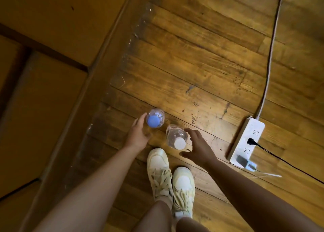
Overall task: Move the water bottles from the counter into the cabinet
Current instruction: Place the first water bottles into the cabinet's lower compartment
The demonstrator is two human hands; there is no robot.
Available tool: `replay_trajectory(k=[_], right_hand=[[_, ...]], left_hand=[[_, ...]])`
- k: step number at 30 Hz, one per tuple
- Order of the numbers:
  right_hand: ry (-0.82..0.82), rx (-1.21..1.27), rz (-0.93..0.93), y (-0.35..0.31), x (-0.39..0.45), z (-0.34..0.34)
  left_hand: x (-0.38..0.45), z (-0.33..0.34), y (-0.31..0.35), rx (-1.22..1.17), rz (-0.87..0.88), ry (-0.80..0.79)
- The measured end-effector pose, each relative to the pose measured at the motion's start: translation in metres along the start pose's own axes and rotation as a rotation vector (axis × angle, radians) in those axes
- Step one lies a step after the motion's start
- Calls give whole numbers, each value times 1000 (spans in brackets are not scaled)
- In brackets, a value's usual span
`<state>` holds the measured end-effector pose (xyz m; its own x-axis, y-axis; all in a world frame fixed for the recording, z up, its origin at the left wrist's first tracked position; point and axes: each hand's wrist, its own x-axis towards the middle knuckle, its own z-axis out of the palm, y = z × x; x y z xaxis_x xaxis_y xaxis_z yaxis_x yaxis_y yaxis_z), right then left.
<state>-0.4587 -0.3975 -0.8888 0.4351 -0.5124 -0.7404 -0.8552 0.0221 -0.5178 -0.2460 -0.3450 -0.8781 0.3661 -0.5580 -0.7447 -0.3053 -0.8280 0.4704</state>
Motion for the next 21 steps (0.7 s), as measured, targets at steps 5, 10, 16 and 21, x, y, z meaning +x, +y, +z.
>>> replay_trajectory(k=[5, 10, 16, 21], right_hand=[[61, 64, -99, 5, 23, 13], [156, 47, -143, 1, 32, 14], [243, 70, -75, -18, 17, -5], [258, 126, -84, -54, -37, -53]], left_hand=[[23, 16, 4, -387, 19, -14], [28, 16, 13, -575, 41, -73], [4, 2, 7, -593, -57, -112], [-60, -41, 26, -618, -69, -88]])
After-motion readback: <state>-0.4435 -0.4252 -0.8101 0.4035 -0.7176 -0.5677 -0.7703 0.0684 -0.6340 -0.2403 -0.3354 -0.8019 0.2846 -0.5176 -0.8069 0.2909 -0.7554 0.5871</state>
